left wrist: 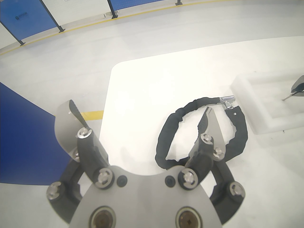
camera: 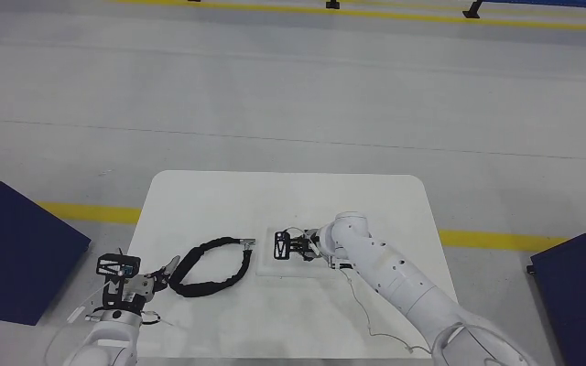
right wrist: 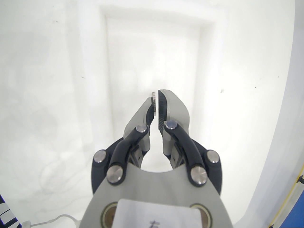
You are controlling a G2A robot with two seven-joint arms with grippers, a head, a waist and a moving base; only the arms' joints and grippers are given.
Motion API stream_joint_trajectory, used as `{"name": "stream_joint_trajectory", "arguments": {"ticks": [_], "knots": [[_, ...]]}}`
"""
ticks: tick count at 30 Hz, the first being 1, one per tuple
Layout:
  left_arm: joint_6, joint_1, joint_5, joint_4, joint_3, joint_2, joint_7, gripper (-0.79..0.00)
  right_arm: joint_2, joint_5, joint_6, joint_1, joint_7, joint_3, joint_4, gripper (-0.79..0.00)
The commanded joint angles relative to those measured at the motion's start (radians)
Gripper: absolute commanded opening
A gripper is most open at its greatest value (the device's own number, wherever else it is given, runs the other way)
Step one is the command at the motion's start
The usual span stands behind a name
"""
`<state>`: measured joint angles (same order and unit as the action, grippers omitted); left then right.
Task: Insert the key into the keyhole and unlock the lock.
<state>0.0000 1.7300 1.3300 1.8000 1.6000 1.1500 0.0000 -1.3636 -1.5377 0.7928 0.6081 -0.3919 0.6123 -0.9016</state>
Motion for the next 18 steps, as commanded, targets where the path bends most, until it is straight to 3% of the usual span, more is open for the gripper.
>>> {"name": "stream_joint_trajectory", "arguments": {"ticks": [1,12,18], "knots": [[0.0,0.0,0.0,0.0,0.0,0.0,0.0,0.0,-0.001,0.015,0.008,-0.004,0.0,0.008,0.009,-0.785],[0.0,0.0,0.0,0.0,0.0,0.0,0.0,0.0,0.038,0.014,0.089,0.007,-0.008,0.086,-0.05,-0.785],[0.0,0.0,0.0,0.0,0.0,0.0,0.0,0.0,0.09,0.123,0.121,0.067,-0.024,0.231,-0.156,-0.785]]}}
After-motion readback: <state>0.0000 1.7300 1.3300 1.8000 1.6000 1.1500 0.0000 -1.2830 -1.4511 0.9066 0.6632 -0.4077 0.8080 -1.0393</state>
